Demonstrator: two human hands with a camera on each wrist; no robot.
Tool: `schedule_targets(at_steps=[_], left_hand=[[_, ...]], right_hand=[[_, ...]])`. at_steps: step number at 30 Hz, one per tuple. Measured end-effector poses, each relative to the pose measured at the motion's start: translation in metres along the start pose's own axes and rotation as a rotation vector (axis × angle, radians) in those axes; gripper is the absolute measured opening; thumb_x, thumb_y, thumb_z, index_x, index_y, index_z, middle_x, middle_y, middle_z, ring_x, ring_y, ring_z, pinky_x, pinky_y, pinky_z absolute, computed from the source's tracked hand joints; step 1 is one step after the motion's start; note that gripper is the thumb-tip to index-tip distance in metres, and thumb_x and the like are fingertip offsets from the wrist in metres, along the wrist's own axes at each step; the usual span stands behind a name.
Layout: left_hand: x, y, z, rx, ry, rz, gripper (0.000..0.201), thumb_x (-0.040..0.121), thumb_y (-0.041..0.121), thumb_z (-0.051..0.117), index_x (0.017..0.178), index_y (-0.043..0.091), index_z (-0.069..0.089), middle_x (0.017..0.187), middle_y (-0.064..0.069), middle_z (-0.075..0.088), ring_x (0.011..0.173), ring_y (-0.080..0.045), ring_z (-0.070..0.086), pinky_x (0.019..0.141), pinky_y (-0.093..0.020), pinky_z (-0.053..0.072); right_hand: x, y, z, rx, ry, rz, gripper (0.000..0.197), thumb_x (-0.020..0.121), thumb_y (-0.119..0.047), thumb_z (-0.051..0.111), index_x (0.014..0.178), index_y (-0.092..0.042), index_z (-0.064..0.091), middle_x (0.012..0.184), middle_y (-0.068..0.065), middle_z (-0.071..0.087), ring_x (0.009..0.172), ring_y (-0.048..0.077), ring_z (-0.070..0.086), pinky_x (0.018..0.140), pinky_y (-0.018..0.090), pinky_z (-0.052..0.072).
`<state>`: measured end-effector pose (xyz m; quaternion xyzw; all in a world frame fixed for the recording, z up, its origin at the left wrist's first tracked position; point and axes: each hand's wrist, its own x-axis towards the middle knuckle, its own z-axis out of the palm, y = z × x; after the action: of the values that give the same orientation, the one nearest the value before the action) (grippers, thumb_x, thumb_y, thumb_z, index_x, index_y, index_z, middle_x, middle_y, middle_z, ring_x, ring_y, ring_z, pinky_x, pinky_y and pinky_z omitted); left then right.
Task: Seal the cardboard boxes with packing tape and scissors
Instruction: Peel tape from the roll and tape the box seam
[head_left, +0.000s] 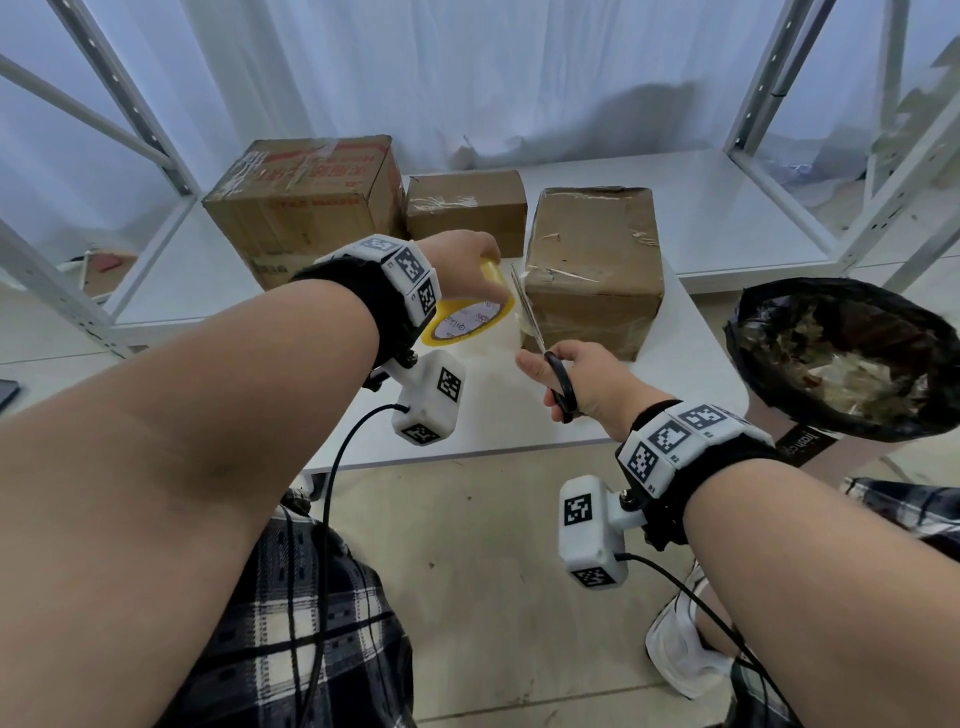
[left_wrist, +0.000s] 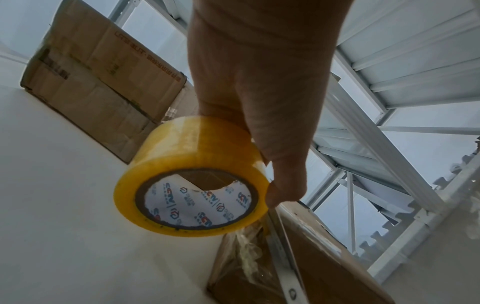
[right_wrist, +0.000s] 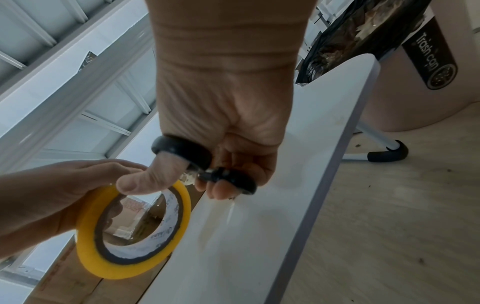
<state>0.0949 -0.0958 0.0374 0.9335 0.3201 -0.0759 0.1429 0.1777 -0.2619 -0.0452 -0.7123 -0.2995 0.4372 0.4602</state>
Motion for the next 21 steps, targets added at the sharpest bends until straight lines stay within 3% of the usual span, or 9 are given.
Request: schedule_targets(at_steps=[3,9,13,16,21], left_hand=[[0.0007,0.0007,-0.0013,-0.03,-0.002,0.009,0.056,0.086,0.041,0.064,0.137,0.023,0.046,0.13,-0.004,0.053,0.109,-0.021,0.054,0.091,-0.035,0.048],[0.0022,0.0028,-0.0029,0.008,0.013,0.049,0.053,0.087,0.033,0.064,0.136,0.024,0.048,0.13,-0.002,0.052,0.1,-0.016,0.046,0.08,-0.029,0.04],[0.0034,0.0073,-0.0026,0.097,0.028,0.101,0.055,0.085,0.029,0.066,0.136,0.021,0.047,0.127,-0.005,0.054,0.107,-0.022,0.052,0.081,-0.03,0.041],[0.0037,0.0051,-0.005,0.08,0.026,0.103,0.055,0.084,0.028,0.067,0.135,0.021,0.047,0.126,-0.005,0.054,0.102,-0.019,0.05,0.081,-0.03,0.042],[0.0021,0.0011,-0.0052,0.08,0.043,0.101,0.054,0.085,0.028,0.066,0.135,0.02,0.047,0.127,-0.005,0.054,0.108,-0.022,0.051,0.08,-0.029,0.04]], right_hand=[[0.0003,0.002,-0.0012,0.003,0.007,-0.022,0.049,0.084,-0.043,0.067,0.109,-0.003,0.056,0.072,0.011,0.053,0.052,0.015,0.048,0.047,0.02,0.045],[0.0033,0.0049,-0.0025,0.009,0.014,-0.03,0.051,0.08,-0.043,0.071,0.107,-0.002,0.058,0.071,0.011,0.053,0.054,0.016,0.047,0.055,0.026,0.047],[0.0045,0.0057,-0.0038,0.011,0.025,-0.022,0.049,0.079,-0.044,0.072,0.106,-0.005,0.058,0.071,0.01,0.053,0.055,0.016,0.048,0.056,0.026,0.048],[0.0043,0.0065,-0.0046,0.038,0.026,-0.028,0.049,0.08,-0.047,0.069,0.106,-0.007,0.058,0.068,0.01,0.054,0.051,0.015,0.049,0.055,0.025,0.047],[0.0042,0.0037,-0.0017,0.046,0.008,-0.007,0.048,0.079,-0.052,0.067,0.104,-0.012,0.057,0.067,0.009,0.055,0.051,0.016,0.049,0.061,0.03,0.046]])
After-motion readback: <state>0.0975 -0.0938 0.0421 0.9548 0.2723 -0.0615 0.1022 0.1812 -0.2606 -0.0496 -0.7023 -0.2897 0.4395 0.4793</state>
